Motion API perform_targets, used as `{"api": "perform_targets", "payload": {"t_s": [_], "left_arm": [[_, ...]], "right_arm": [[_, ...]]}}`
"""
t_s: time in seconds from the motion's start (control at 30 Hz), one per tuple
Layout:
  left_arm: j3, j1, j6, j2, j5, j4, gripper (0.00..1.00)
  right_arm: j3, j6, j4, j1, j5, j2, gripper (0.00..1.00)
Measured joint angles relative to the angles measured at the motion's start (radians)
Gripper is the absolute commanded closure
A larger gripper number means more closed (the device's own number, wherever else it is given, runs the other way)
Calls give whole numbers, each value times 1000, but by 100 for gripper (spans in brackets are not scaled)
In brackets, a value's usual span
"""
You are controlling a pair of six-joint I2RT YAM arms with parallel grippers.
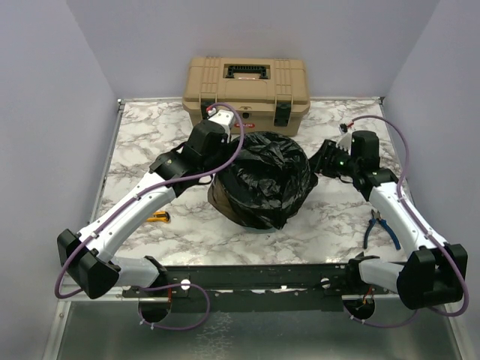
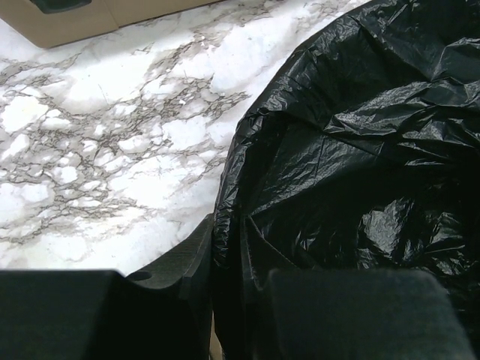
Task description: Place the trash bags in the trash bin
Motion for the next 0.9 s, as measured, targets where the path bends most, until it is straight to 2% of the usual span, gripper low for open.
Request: {"api": "perform_targets", "payload": {"t_s": [0.07, 0.23, 0.4, 0.53, 0.67, 0.8, 0.9], "left_arm": [[-2, 0, -3, -1, -1, 0, 85], [-9, 1, -13, -12, -5, -2, 94], [-9, 0, -45, -16, -37, -14, 100], [-5, 0, -94, -15, -77, -33, 100], [9, 0, -138, -5, -116, -56, 100], [22, 0, -166, 9, -145, -64, 100], [29, 0, -183, 15, -163, -70, 100]], "right_arm": [[19, -13, -31, 0, 50, -2, 44], [87, -44, -115, -35, 190, -78, 44], [76, -20, -141, -59, 209, -229, 43], [5, 56, -120, -59, 167, -349, 38], [-154, 203, 2, -59, 53, -477, 38], [-265, 328, 142, -59, -56, -507, 37], [-316, 392, 224, -59, -110, -488, 42]]}}
